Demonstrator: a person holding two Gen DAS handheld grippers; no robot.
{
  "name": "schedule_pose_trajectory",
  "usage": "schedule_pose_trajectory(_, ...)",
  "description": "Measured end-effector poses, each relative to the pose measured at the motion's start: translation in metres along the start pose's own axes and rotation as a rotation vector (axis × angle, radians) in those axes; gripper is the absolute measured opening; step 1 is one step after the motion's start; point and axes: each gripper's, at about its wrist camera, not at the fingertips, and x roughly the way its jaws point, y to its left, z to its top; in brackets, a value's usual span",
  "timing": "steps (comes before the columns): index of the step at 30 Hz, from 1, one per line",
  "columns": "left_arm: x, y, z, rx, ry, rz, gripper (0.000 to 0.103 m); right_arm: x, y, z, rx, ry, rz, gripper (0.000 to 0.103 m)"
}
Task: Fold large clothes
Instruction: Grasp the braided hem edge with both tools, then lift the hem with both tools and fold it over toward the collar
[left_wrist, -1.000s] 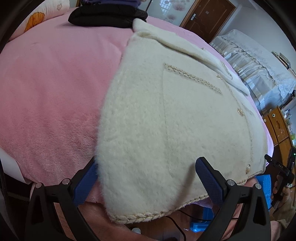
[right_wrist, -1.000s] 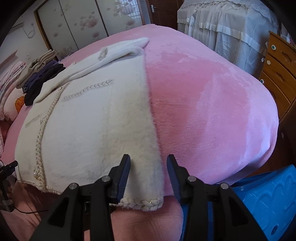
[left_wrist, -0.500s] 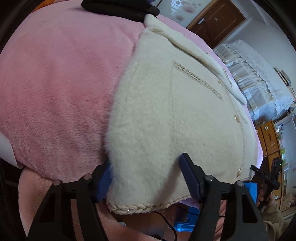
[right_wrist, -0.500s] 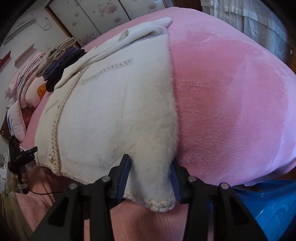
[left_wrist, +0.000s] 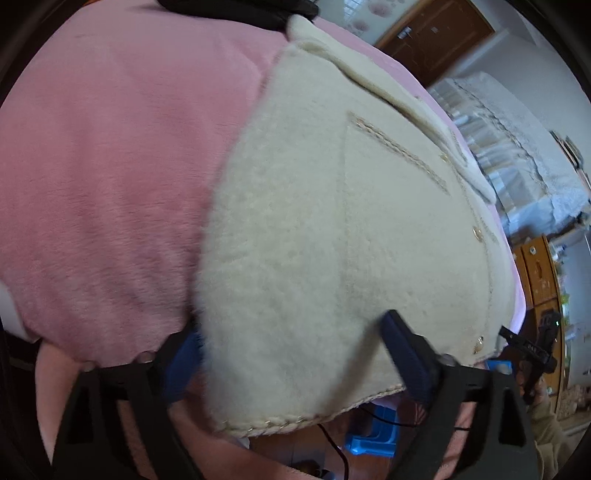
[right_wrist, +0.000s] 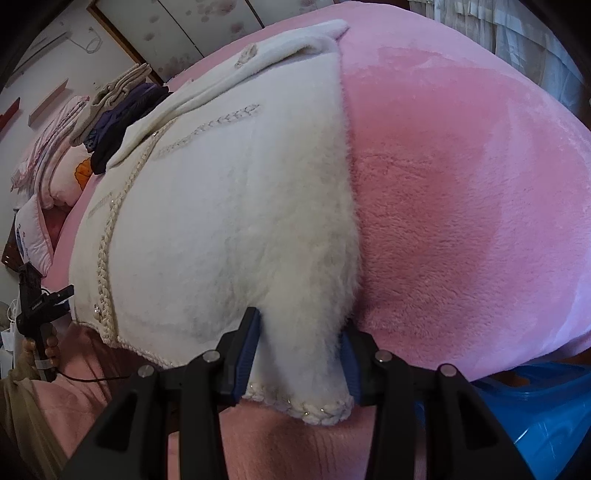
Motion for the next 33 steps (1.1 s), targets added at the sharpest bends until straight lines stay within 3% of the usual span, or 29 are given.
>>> schedule_pose_trajectory(2,0.011,-0.021,0.001,0.09,0.039,0.084,0.1,0.002,-0.001,0.001,0.011,0.002,0.01,0.041)
schedule_pose_trajectory(3,0.015,-0.03,0.001,0.134,0.051,0.118,0.098,0.001,-0.001,0.001,0.008,0.001,0.012,0.037)
schedule_pose_trajectory(4,0.017,-0.04,-0.001,0.181,0.055,0.145,0.093,0.001,0.0,0.0,-0.004,-0.001,0.019,0.026)
schedule_pose_trajectory(7,0.009,-0.05,0.0,0.208,0.064,0.129,0.05,-0.002,0.012,0.001,-0.059,0.0,0.017,0.014)
schedule_pose_trajectory(8,0.005,-0.051,0.002,0.203,0.076,0.11,0.029,-0.004,0.018,0.001,-0.086,-0.004,-0.005,0.013)
schedule_pose_trajectory(9,0.001,-0.053,0.005,0.197,0.087,0.108,0.02,-0.006,0.024,0.001,-0.109,-0.007,-0.02,0.013)
schedule_pose_trajectory(15,-0.022,-0.085,0.02,0.188,0.098,0.164,0.013,-0.04,0.043,0.008,-0.153,-0.085,0.022,0.011)
schedule_pose_trajectory(18,-0.041,-0.089,0.033,0.102,0.097,0.092,0.012,-0.073,0.054,0.024,-0.159,-0.172,0.091,0.011)
schedule_pose_trajectory(21,-0.07,-0.1,0.057,0.041,0.039,-0.037,0.01,-0.105,0.069,0.047,-0.181,-0.26,0.147,0.011)
schedule_pose_trajectory(27,-0.114,-0.118,0.136,-0.075,-0.139,-0.159,0.01,-0.141,0.083,0.122,-0.135,-0.413,0.299,0.011)
schedule_pose_trajectory(30,-0.113,-0.123,0.19,-0.119,-0.203,-0.155,0.01,-0.141,0.082,0.173,-0.066,-0.475,0.358,0.011)
schedule_pose_trajectory(33,-0.098,-0.117,0.253,-0.182,-0.262,-0.135,0.01,-0.13,0.077,0.227,0.004,-0.518,0.364,0.011)
